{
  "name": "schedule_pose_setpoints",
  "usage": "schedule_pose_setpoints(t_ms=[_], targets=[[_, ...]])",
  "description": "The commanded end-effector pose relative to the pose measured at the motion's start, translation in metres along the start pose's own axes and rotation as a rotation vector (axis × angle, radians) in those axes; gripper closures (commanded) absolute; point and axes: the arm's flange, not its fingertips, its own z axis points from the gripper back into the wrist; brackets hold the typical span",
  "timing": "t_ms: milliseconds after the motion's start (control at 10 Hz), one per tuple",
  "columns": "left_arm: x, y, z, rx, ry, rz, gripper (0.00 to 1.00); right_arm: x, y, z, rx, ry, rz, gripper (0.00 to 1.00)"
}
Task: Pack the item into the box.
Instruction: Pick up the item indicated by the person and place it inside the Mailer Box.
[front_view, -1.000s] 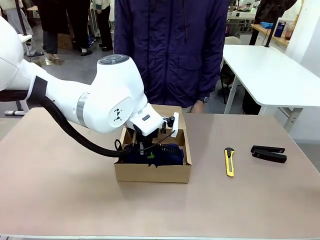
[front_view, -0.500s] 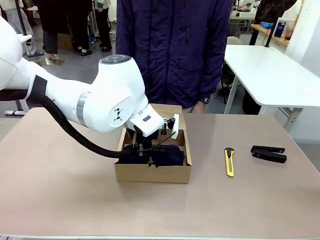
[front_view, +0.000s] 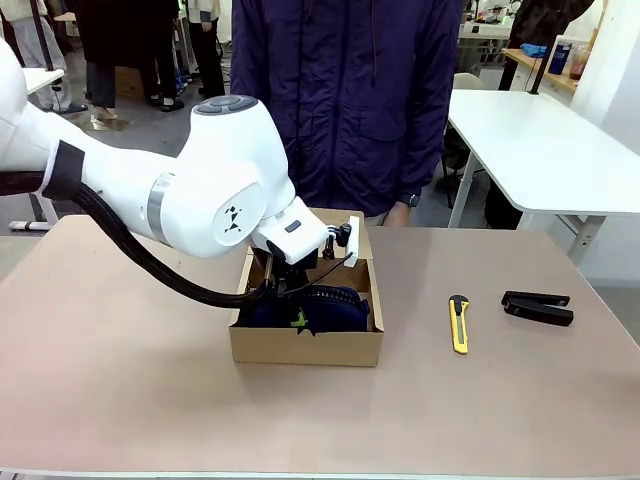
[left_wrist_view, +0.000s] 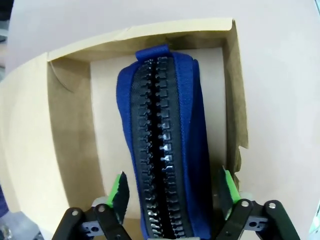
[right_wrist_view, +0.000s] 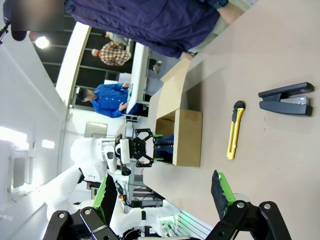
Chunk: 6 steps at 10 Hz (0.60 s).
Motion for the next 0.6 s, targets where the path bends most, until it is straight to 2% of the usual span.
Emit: schedule_pose_setpoints(t_ms=[0,300,500], targets=[[-0.001,-0.001,0.015,-0.005,-0.021,0.017,0.00,0.004,0.001,0.000,0.017,-0.010,0.026,0.00],[-0.003,0.000,0.046,-0.036,-0.026,0.056,0.00,0.004,0.001,0.000,0.017,-0.010,0.026,0.00],[-0.015,0.007,0.094,-0.075,-0.063,0.249,0.00,0.004,0.001,0.000,0.017,-0.010,0.026,0.00]])
